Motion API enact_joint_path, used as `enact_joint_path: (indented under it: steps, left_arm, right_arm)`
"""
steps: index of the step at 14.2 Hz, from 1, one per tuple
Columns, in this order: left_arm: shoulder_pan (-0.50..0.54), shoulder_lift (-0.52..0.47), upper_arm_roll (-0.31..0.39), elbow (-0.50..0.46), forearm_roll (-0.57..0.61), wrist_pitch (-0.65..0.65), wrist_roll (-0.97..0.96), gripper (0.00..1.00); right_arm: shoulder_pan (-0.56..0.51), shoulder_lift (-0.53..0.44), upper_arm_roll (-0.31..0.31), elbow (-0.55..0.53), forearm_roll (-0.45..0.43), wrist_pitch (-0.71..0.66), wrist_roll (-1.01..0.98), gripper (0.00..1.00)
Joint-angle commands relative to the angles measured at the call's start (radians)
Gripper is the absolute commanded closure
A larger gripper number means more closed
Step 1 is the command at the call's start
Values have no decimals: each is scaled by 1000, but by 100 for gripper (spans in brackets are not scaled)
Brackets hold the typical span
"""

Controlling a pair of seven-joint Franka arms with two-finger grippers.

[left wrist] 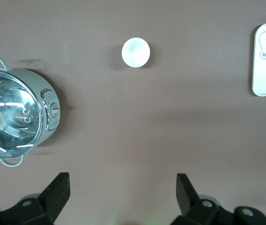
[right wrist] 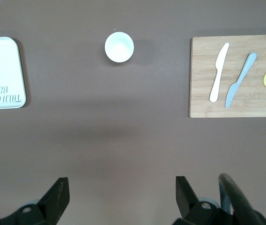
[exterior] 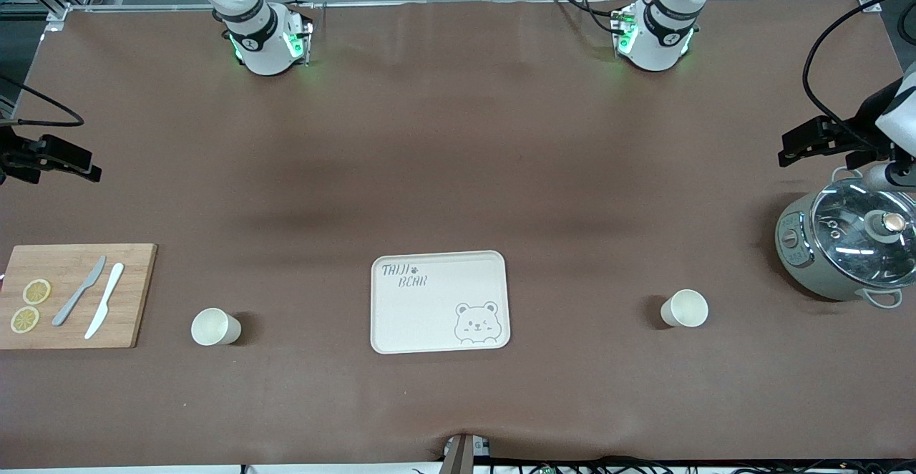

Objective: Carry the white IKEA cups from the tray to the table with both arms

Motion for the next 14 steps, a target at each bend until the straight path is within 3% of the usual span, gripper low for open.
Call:
enact_joint_path:
  steps: [1,14]
  left_arm:
    - [2,-15,-8,-2,4,7,-19,0]
    - [2,-18,-10,-1,41,24,3,0]
  right_arm:
    - [-2,-26,14,-15,-33,-9,45,0]
    - [-2,-26,20,5,-51,-25,48,0]
